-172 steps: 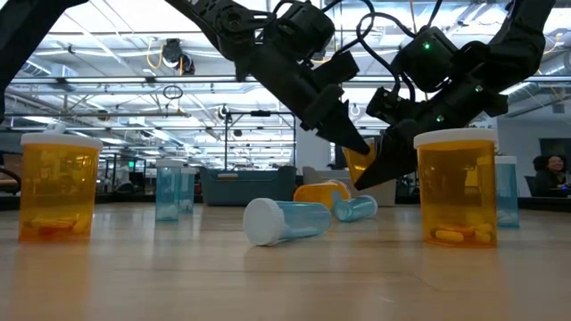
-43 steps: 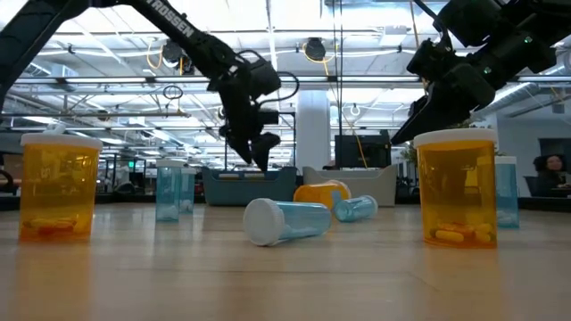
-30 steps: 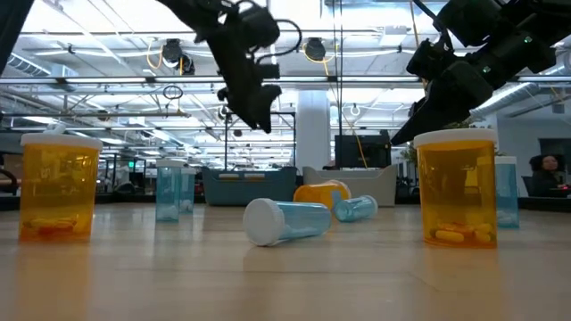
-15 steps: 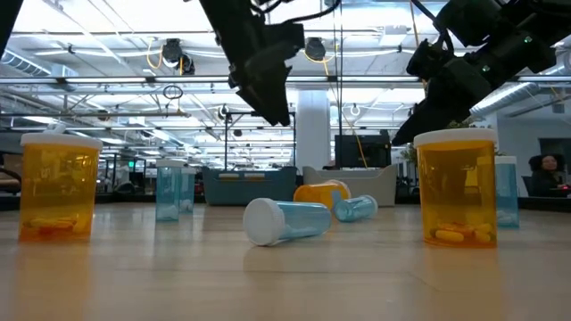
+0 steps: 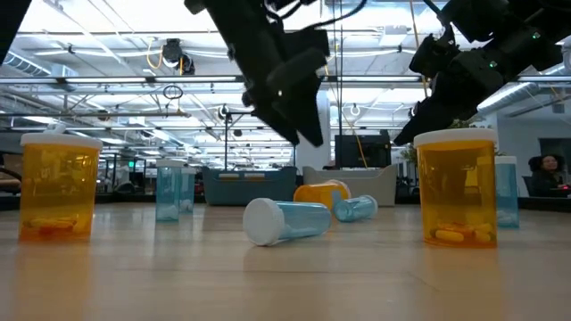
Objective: Pick and place medicine bottles into bin by pill shape (circle, oval)
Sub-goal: Put the orange pill bottle into the blue bin
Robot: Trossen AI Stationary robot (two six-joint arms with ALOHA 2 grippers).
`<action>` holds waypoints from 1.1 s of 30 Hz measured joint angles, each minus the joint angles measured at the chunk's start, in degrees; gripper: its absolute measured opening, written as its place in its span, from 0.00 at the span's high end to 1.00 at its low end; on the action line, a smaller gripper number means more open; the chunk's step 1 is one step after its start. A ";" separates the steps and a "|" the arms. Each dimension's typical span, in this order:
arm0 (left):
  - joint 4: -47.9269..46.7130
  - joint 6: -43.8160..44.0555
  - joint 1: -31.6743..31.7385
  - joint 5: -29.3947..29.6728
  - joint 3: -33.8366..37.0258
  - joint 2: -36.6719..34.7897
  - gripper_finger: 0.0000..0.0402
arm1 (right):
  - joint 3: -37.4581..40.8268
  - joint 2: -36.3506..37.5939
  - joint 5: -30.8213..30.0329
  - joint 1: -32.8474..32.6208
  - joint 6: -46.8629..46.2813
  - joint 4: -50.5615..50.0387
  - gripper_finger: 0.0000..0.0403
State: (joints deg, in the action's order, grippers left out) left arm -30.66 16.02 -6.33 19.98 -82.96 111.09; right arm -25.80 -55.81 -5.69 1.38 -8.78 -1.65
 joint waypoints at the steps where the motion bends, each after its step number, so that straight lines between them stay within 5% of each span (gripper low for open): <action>1: 0.84 0.55 0.17 -0.43 -0.01 0.68 0.08 | 0.00 -0.01 0.00 -0.09 0.42 -0.01 0.21; 21: 3.78 5.23 1.52 -3.40 0.10 7.85 0.08 | -0.02 0.00 -0.14 -0.36 2.06 -0.61 0.21; 33: 5.39 2.12 1.93 -3.48 0.02 8.99 0.34 | -0.02 0.00 -0.15 -0.36 2.02 -0.36 0.21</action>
State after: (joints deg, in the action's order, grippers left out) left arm -25.27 18.14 -4.40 16.50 -82.94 120.07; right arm -25.82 -55.81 -5.85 1.02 -6.76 -2.01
